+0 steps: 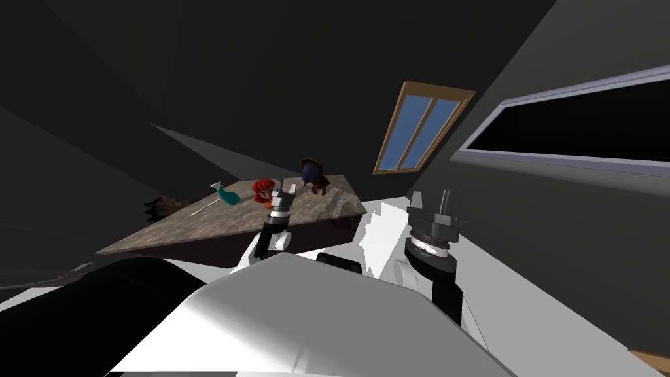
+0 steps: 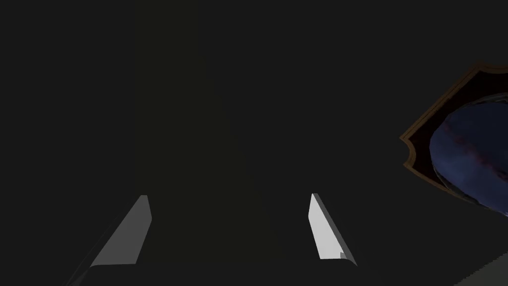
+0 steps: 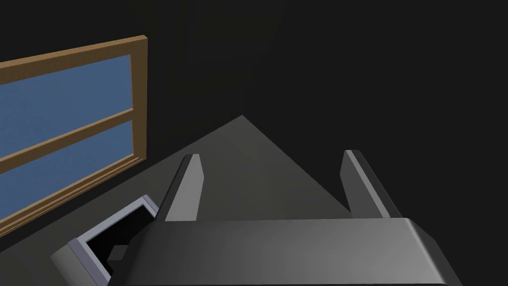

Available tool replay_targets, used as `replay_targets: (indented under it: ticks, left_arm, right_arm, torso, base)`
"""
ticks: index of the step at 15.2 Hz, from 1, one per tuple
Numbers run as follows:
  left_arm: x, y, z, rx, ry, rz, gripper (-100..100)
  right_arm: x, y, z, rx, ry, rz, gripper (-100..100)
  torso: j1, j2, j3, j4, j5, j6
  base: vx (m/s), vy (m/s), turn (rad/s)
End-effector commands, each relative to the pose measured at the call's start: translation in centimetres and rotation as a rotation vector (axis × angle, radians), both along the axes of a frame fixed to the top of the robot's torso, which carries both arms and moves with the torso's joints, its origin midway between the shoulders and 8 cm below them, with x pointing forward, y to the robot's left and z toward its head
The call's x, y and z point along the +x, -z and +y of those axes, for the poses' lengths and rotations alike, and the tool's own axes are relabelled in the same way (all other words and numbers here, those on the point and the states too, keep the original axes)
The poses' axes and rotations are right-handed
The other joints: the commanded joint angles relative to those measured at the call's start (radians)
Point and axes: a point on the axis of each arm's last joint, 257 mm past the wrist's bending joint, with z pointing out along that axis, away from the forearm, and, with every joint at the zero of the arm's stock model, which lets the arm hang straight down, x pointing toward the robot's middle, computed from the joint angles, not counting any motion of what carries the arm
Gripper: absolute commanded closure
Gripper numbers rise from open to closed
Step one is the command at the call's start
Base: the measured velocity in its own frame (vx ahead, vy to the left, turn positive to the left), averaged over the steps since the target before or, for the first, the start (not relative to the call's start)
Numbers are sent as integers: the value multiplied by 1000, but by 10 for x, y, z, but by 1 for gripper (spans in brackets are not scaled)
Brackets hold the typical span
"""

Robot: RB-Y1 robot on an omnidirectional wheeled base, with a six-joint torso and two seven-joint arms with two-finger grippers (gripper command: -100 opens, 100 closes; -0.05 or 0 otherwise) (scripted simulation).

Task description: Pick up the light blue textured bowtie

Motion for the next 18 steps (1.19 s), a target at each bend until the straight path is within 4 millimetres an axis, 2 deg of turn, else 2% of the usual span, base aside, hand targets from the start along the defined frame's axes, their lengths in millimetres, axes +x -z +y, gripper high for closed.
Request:
replay_targets:
  ticks: [1, 5, 8, 10, 11, 13, 14, 16, 17, 18]
  left_arm:
    - [14, 2, 6, -11, 24, 32, -100]
    - [26, 7, 14, -29, 33, 72, -100]
    - [47, 11, 30, -71, 57, 116, -100]
    - [50, 16, 31, -76, 51, 140, -100]
    - [60, 16, 39, -100, 64, 152, -100]
    - [64, 22, 42, -107, 57, 180, -100]
    - [74, 22, 50, -135, 69, 194, -100]
    - [77, 29, 53, -142, 61, 223, -100]
    - [88, 29, 62, -173, 72, 238, -100]
    - [90, 33, 63, -178, 67, 255, -100]
  right_arm:
    - [0, 0, 0, 0, 0, 0, 0]
    - [0, 0, 0, 0, 0, 0, 0]
    - [0, 0, 0, 0, 0, 0, 0]
    - [0, 0, 0, 0, 0, 0, 0]
    - [0, 0, 0, 0, 0, 0, 0]
    - [0, 0, 0, 0, 0, 0, 0]
    - [0, 0, 0, 0, 0, 0, 0]
    - [0, 0, 0, 0, 0, 0, 0]
    - [0, 0, 0, 0, 0, 0, 0]
    - [0, 0, 0, 0, 0, 0, 0]
  torso:
    - [0, 0, 0, 0, 0, 0]
    - [-1, 0, 0, 0, 0, 0]
    - [1, -1, 0, 0, 0, 0]
    - [0, -1, 0, 0, 0, 0]
    - [1, -1, 0, 0, 0, 0]
    - [0, 0, 0, 0, 0, 0]
    - [1, -1, 0, 0, 0, 0]
    - [1, -1, -1, 0, 0, 0]
    - [1, -2, -1, 0, 0, 0]
    - [1, -2, -1, 0, 0, 0]
  base:
    - [-55, -93, -98]
    - [-38, -86, -73]
    - [-36, -69, -105]
    - [-29, -72, -62]
    - [-35, -83, -94]
    - [-30, -71, -65]
    - [-19, -70, -97]
    - [-12, -68, -72]
    - [-13, -78, -104]
    - [-11, -81, -108]
